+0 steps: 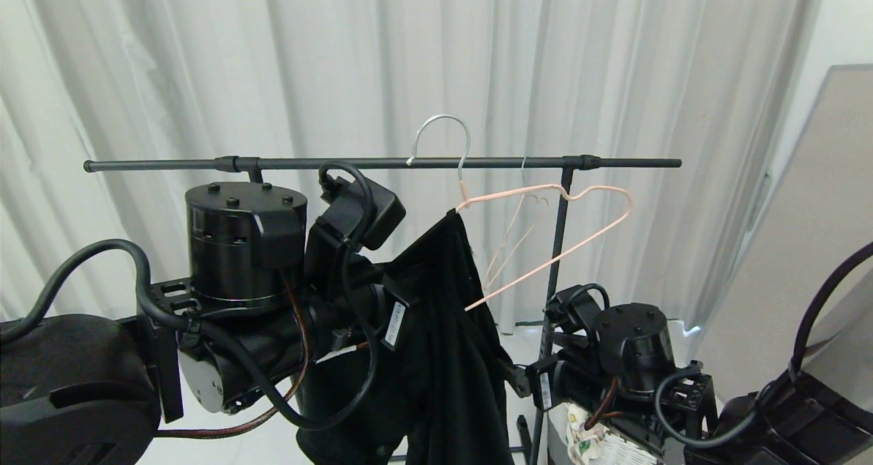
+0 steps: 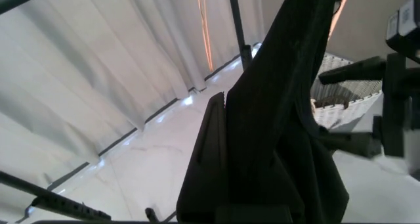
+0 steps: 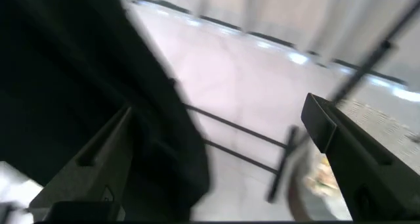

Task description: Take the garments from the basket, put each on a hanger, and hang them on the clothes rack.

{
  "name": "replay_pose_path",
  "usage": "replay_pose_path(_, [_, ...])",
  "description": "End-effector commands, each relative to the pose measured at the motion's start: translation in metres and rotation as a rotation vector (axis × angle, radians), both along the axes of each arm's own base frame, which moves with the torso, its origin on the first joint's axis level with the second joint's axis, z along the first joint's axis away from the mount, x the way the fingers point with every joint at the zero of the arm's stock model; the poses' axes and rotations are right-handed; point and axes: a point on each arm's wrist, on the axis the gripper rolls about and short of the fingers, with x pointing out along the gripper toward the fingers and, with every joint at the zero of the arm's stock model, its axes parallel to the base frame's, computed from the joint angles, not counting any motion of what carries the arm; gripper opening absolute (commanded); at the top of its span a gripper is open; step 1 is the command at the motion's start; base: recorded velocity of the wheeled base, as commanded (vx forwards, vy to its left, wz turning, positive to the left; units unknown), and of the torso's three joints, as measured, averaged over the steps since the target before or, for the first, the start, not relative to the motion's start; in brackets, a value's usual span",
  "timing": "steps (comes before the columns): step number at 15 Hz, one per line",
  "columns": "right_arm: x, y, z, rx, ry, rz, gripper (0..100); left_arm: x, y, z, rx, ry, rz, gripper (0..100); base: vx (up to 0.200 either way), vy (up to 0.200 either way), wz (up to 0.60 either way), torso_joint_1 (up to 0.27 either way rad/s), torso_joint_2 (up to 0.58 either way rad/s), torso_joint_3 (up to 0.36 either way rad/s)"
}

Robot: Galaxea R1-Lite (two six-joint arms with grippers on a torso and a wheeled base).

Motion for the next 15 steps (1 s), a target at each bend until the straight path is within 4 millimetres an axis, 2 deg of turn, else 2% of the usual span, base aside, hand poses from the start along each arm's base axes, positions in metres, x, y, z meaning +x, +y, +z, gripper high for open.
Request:
replay_pose_path(1, [0.010, -0.016, -0.009, -0.062, 0.002, -0.068, 100, 0.001, 0.002, -0.001, 0.003, 0.000, 0.010, 0, 0.000, 0.000, 0.00, 0.000, 0.00, 0.000])
replay_pose_path(4, [0.030, -0.044, -0.006, -0.116, -0.032, -0.170, 100, 0.004, 0.009, -0.004, 0.023, 0.003, 0.065, 0, 0.000, 0.000, 0.00, 0.000, 0.00, 0.000])
replay_pose_path(7, [0.048, -0.076, 0.005, -0.154, -0.082, -0.270, 100, 0.001, 0.020, -0.014, 0.092, 0.003, 0.093, 0, 0.000, 0.000, 0.00, 0.000, 0.00, 0.000])
replay_pose_path(12, [0.050, -0.108, 0.041, -0.091, -0.170, -0.369, 100, -0.012, 0.035, -0.048, 0.234, 0.076, 0.067, 0, 0.000, 0.000, 0.00, 0.000, 0.00, 0.000])
replay_pose_path(15, [0.048, -0.117, 0.054, -0.071, -0.202, -0.395, 100, -0.018, 0.038, -0.059, 0.260, 0.111, 0.056, 0, 0.000, 0.000, 0.00, 0.000, 0.00, 0.000])
